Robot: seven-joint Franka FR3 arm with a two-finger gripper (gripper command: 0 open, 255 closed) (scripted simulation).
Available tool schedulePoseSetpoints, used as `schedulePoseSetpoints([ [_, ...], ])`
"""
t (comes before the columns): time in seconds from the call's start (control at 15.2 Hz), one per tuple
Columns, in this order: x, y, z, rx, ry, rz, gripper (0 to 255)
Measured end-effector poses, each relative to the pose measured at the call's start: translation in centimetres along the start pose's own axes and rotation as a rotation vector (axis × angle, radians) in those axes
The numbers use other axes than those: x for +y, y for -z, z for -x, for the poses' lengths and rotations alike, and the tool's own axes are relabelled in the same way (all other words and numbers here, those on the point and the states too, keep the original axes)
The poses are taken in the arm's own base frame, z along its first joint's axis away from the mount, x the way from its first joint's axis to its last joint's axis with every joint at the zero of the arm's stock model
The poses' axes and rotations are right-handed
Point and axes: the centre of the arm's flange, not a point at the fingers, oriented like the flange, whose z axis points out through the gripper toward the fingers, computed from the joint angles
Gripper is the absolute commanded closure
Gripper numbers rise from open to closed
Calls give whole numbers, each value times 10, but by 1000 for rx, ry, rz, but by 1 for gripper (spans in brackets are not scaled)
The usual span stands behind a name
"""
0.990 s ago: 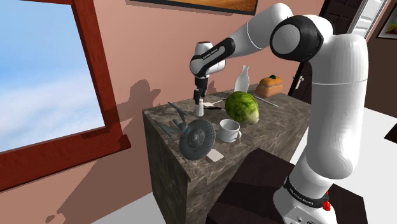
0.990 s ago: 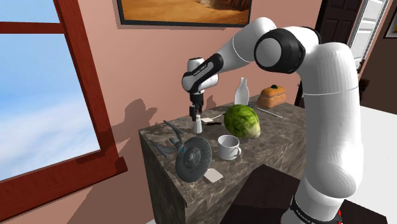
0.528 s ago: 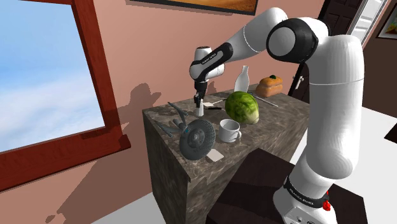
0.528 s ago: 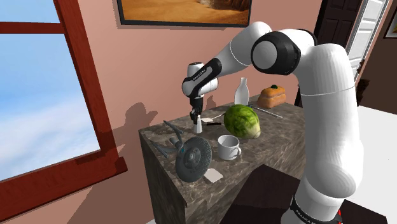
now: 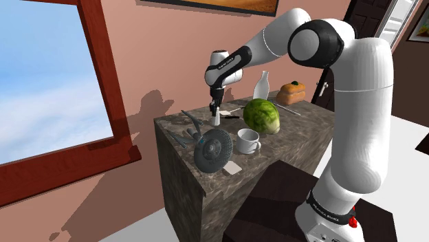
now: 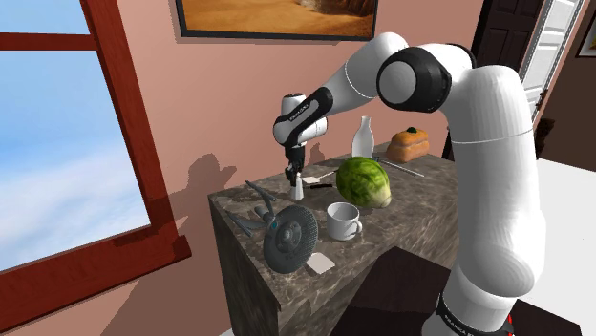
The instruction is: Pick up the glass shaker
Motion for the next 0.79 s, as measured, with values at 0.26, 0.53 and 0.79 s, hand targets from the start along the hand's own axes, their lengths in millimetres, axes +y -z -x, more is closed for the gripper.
schedulePoseSetpoints([
  [0.26,2,16,1,-1,0,-1,255],
  [0.53,4,36,0,-1,0,0,255],
  [0.79,7,57,-1,-1,0,0,255],
])
